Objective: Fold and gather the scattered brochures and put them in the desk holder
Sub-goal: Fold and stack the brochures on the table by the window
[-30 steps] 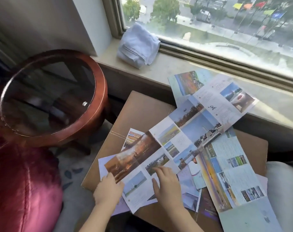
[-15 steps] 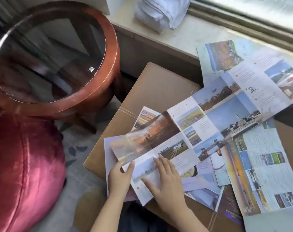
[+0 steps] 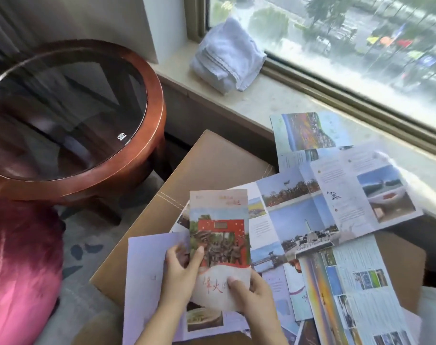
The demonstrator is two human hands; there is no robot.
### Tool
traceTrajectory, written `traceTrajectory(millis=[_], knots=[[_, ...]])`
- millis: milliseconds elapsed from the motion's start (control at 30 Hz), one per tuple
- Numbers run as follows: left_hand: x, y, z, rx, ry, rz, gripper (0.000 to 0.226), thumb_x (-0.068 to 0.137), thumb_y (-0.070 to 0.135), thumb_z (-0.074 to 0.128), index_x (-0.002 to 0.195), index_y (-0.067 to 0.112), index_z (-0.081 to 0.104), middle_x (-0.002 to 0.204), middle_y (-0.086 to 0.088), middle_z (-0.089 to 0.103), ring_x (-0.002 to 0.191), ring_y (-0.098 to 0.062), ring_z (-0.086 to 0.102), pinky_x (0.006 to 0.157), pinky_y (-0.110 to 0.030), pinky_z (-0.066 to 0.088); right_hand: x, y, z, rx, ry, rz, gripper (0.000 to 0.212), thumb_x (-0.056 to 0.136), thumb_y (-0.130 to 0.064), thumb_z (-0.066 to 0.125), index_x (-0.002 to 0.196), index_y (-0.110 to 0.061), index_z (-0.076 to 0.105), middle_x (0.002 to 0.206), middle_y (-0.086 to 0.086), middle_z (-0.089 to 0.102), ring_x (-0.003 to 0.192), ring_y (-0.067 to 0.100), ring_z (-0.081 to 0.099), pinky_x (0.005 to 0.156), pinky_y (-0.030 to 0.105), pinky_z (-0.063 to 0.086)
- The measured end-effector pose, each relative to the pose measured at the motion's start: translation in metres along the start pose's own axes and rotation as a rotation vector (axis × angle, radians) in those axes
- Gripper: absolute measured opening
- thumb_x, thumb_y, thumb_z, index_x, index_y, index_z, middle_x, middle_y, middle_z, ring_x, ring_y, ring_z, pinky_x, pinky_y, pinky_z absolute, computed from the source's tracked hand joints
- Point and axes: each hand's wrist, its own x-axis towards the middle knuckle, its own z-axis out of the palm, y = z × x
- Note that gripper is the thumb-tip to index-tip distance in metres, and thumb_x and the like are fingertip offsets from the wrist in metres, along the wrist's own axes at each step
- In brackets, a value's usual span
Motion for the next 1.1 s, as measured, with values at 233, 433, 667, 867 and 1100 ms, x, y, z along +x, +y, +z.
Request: traceTrajectory(millis=[233, 433, 667, 867, 1100], knots=[[0.004, -0.011, 0.012, -0.104, -0.132, -0.011, 0.024, 0.094, 0.027, 0.055, 0.115, 0.019, 0.063, 0.108, -0.001, 0.072, 0.088, 0.002, 0.067, 0.081, -0.025, 0.055, 0.016, 0.005, -0.027, -0.273, 0.053, -0.145, 0.024, 0.083, -0.023, 0.070, 0.105, -0.031, 0.065, 0.099, -0.007, 0.071, 0.096, 0.013, 0.065, 0.082, 0.037, 0.056], [-0.009, 0.001, 0.000, -0.119, -0.206, -0.071, 0.027, 0.090, 0.035, 0.057, 0.115, 0.026, 0.061, 0.119, 0.008, 0.067, 0.111, -0.010, 0.061, 0.103, -0.041, 0.046, 0.005, -0.001, -0.018, -0.354, 0.151, -0.248, 0.058, 0.079, -0.052, 0.067, 0.130, -0.048, 0.038, 0.122, -0.039, 0.041, 0.114, -0.013, 0.041, 0.098, 0.022, 0.035], [-0.014, 0.012, 0.003, 0.042, -0.332, 0.035, 0.049, 0.084, 0.035, 0.065, 0.129, 0.022, 0.051, 0.131, 0.002, 0.059, 0.122, -0.020, 0.056, 0.102, -0.047, 0.048, -0.001, -0.002, -0.014, -0.094, 0.156, -0.223, 0.023, 0.088, -0.027, 0.064, 0.111, -0.023, 0.067, 0.101, -0.005, 0.073, 0.096, 0.012, 0.067, 0.085, 0.035, 0.056], [-0.009, -0.005, 0.023, 0.387, -0.224, 0.169, 0.052, 0.088, 0.019, 0.064, 0.130, 0.018, 0.033, 0.134, -0.004, 0.031, 0.125, -0.018, 0.041, 0.109, -0.036, 0.036, 0.011, 0.026, -0.018, 0.032, 0.195, -0.113, 0.010, 0.087, -0.007, 0.065, 0.087, -0.015, 0.071, 0.068, -0.005, 0.068, 0.064, 0.008, 0.059, 0.059, 0.021, 0.047], [-0.007, -0.029, 0.027, 0.225, -0.202, 0.072, 0.063, 0.087, -0.005, 0.058, 0.137, 0.022, 0.030, 0.126, -0.006, 0.055, 0.116, -0.024, 0.058, 0.087, -0.036, 0.053, 0.011, 0.062, -0.017, -0.198, 0.334, -0.104, 0.025, 0.081, -0.026, 0.072, 0.101, -0.034, 0.059, 0.098, -0.013, 0.065, 0.094, 0.006, 0.060, 0.073, 0.018, 0.045]])
